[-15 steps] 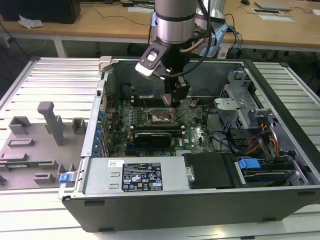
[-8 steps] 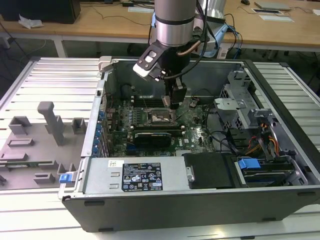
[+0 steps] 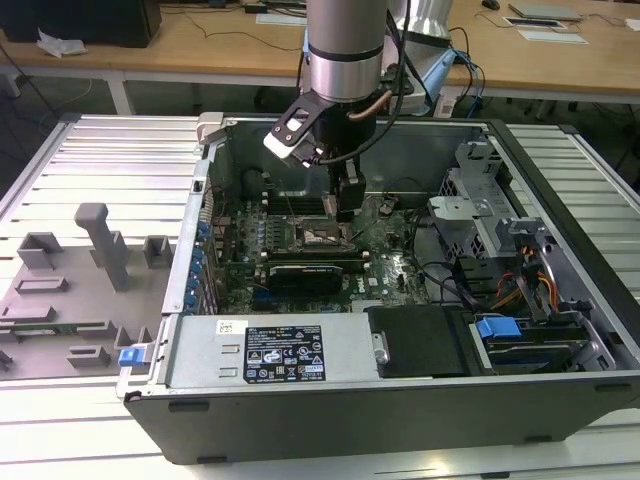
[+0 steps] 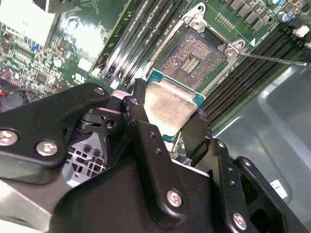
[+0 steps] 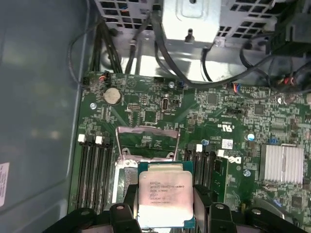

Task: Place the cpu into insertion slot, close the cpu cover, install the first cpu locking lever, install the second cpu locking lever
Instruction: 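Place the cpu into insertion slot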

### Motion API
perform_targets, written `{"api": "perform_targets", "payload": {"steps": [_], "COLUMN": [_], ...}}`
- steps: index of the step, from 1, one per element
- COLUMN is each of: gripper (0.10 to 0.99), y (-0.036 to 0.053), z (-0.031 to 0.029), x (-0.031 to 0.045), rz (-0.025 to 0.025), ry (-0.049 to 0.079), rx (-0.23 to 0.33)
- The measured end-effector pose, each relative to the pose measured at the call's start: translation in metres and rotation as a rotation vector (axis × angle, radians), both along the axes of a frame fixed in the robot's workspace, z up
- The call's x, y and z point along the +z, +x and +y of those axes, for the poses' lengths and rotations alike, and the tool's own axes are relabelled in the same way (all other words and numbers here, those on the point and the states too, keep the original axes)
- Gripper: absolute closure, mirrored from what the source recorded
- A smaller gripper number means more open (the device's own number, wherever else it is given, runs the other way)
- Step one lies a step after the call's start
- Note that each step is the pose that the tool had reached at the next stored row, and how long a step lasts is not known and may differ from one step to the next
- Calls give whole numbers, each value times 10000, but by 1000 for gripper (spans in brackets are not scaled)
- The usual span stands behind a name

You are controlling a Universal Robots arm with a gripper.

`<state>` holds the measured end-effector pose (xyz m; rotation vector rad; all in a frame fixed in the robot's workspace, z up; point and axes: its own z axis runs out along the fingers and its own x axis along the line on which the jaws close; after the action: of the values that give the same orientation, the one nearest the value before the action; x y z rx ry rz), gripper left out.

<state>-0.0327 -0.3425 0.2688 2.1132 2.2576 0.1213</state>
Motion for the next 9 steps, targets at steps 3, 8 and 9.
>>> {"api": "perform_targets", "payload": {"steps": [3, 8, 9], "gripper": [545, 545, 545], "y": [-11, -39, -41], "z": [27, 116, 122], "x": [-27, -70, -74], "rz": [-1, -1, -1], "ry": [-1, 0, 0], "rx": [-107, -181, -196]}}
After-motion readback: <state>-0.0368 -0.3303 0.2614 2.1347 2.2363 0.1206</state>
